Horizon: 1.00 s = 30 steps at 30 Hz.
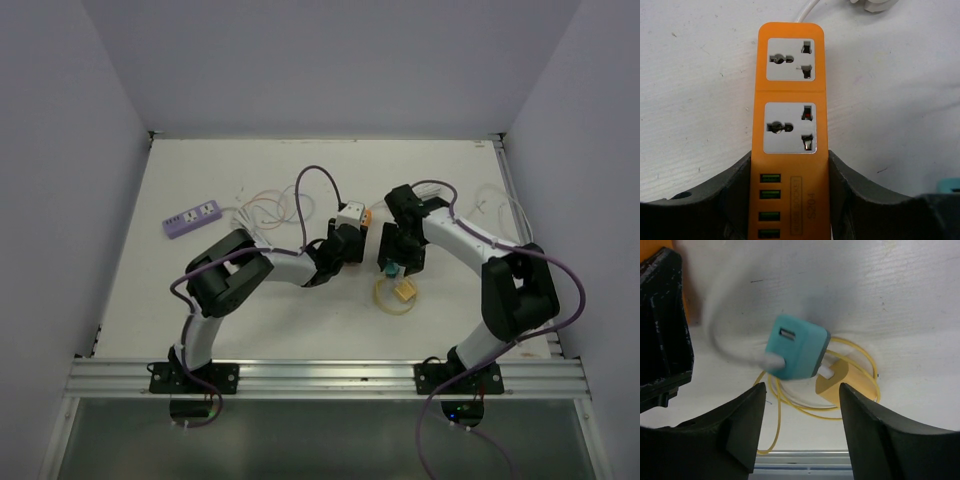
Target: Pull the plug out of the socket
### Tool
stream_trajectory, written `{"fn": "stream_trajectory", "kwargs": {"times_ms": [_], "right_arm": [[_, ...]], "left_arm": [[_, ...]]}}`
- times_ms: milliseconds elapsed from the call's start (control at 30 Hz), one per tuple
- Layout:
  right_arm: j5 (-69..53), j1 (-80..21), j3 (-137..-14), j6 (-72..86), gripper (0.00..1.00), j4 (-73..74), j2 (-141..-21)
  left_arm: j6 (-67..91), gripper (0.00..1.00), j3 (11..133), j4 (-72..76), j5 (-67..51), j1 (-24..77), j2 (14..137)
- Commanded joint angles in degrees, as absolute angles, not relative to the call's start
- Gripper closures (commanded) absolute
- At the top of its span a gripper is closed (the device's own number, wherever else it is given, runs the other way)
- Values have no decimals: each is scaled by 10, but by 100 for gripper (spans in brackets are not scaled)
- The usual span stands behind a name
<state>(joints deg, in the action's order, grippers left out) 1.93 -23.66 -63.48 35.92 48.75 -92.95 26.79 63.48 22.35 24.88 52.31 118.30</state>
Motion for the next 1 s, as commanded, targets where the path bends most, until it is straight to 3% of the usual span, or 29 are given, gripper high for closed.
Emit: {"fn": "stream_trajectory", "kwargs": {"times_ms": [0, 100, 400, 433, 500, 667, 967], "right_arm": [[3, -237, -658, 347, 35, 480, -904], [-22, -237, -662, 348, 26, 476, -888], [-40, -237, -684, 316, 17, 476, -774], [-41, -237, -680, 300, 16, 459, -755], [-32, -237, -672, 291, 14, 442, -692], [18, -237, -659, 251, 1, 417, -575], [155, -237, -707, 172, 1, 455, -442]], "left_arm": [[268, 51, 610, 113, 238, 512, 1187], [268, 43, 609, 113, 229, 512, 1174], [267, 21, 595, 112, 229, 512, 1131], [265, 17, 596, 111, 229, 512, 1129], [265, 1, 601, 98, 230, 512, 1117], [248, 0, 609, 74, 219, 512, 1049], [196, 0, 701, -85, 243, 511, 885]]}}
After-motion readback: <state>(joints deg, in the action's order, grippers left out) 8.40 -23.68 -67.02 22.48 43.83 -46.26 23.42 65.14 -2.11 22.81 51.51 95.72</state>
